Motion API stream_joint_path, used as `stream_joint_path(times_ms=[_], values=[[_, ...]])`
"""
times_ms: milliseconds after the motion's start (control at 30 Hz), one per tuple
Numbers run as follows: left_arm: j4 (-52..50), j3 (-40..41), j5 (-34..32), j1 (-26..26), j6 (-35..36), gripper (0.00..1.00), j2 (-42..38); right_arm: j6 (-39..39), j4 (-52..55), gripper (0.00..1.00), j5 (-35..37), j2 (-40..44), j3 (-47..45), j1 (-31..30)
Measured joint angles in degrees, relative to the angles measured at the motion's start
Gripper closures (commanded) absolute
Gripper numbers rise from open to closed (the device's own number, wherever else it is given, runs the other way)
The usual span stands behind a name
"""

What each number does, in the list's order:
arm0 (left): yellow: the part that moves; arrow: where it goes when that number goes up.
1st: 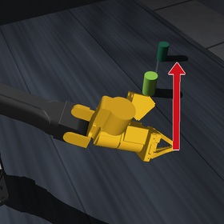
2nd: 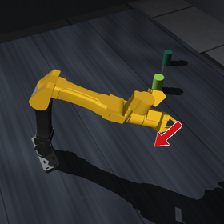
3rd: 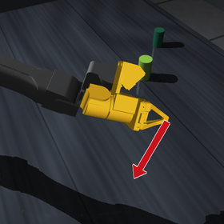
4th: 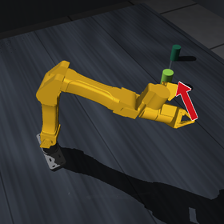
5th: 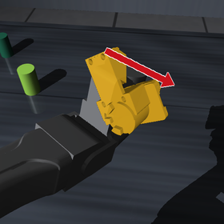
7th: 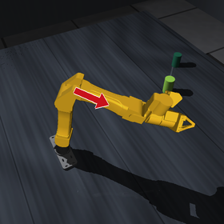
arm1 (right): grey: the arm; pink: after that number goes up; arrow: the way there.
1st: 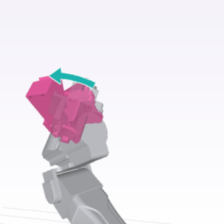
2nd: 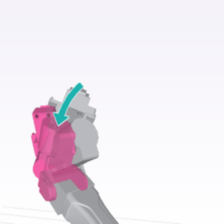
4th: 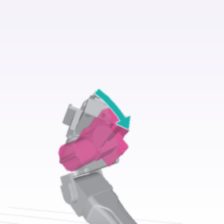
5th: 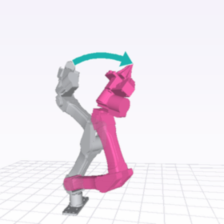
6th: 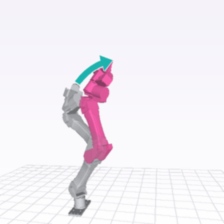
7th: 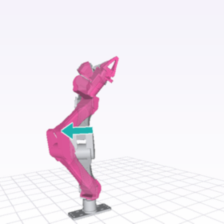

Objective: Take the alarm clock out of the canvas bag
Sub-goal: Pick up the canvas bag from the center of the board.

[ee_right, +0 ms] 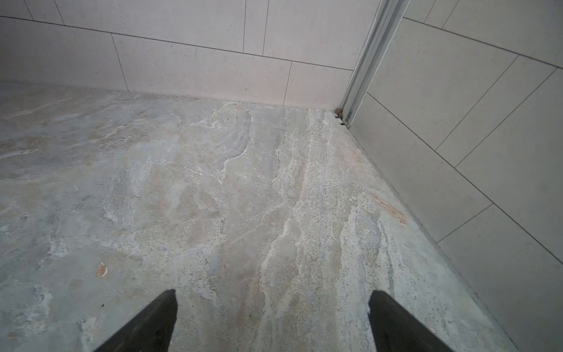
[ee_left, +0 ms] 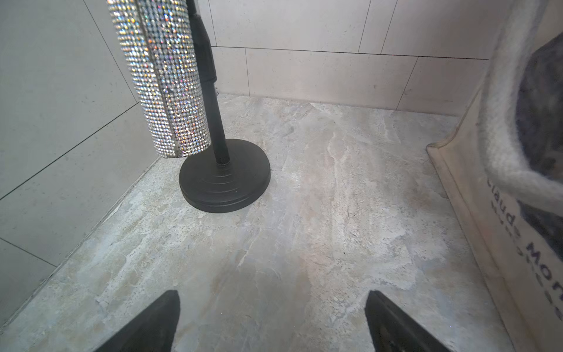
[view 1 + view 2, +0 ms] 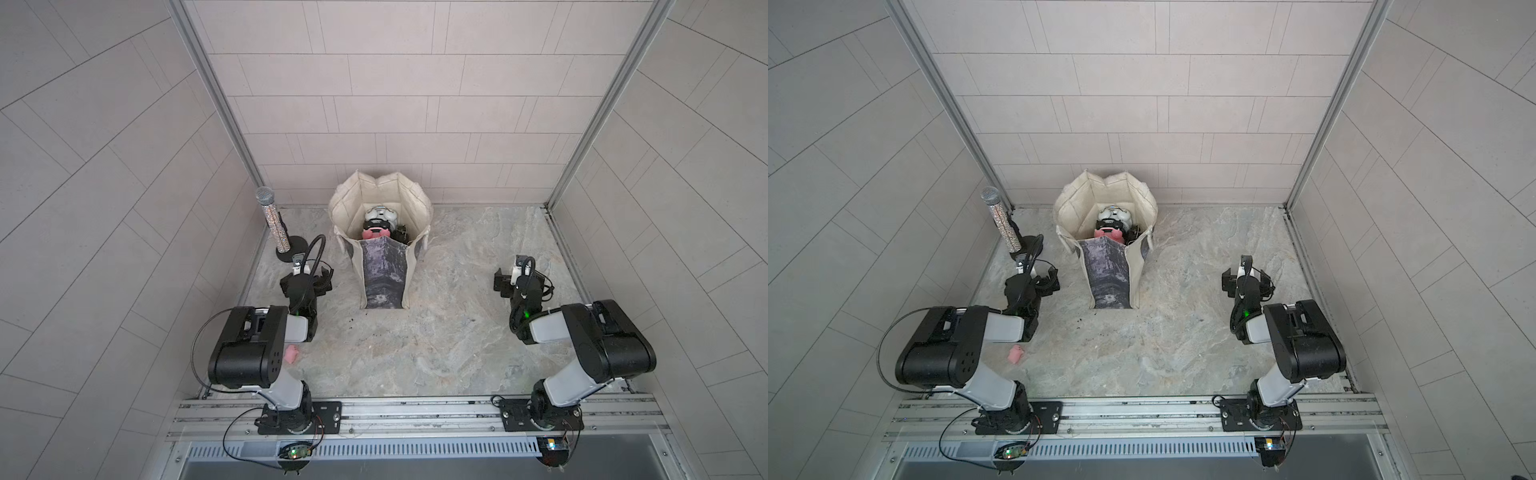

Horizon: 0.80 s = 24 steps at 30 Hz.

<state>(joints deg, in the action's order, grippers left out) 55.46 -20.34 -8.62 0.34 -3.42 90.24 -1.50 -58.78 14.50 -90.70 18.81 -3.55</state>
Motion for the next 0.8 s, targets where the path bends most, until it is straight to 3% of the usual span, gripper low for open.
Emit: stream_joint_path(times_ms=[800], values=[[-0.11,0.0,0.02,0.0,0.0,0.0,0.0,-0.02,1.22,0.0,0.63,0.0,0.37,-0.2]])
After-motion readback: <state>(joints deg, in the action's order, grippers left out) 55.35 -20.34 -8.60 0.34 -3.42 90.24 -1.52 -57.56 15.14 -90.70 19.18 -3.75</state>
